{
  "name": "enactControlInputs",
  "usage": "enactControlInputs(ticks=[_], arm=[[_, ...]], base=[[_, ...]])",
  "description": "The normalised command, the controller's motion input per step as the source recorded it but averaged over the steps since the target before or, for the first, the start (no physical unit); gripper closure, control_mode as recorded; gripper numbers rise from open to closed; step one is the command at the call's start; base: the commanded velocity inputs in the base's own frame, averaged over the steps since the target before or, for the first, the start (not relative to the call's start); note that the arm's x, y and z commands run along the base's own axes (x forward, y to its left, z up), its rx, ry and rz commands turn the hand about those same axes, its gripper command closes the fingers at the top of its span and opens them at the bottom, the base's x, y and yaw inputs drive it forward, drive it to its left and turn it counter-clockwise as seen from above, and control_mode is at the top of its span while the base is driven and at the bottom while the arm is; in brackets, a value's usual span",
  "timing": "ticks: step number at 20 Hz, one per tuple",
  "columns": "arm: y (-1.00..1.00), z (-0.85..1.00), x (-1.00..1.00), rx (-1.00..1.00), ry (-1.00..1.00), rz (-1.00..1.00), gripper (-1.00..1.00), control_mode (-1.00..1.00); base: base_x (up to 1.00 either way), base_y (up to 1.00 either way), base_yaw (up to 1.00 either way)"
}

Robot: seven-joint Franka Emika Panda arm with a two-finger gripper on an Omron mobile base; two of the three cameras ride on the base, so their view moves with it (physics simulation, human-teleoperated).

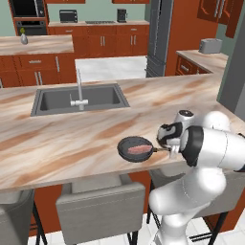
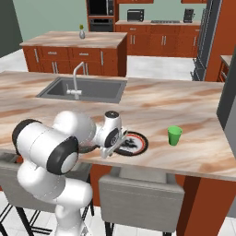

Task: Pick up the pan with the steak in it and place it on the dining table. Then place the steak on the plate.

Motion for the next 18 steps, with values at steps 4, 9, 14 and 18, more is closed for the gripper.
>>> enactControlInputs(ticks=[4,9,14,18], arm=[[0.02,0.00,-0.53,0.00,-0.19,-0.20,-1.00,-1.00],[0.14,0.35,-0.12,0.00,-0.11,-0.26,-1.00,-1.00],[0.25,0.81,0.00,0.00,-0.01,-0.15,-1.00,-1.00],[0.19,0.93,0.00,0.00,0.00,-0.09,-1.00,-1.00]], base=[[0.00,0.00,0.00],[0.00,0.00,0.00],[0.00,0.00,0.00],[0.00,0.00,0.00]])
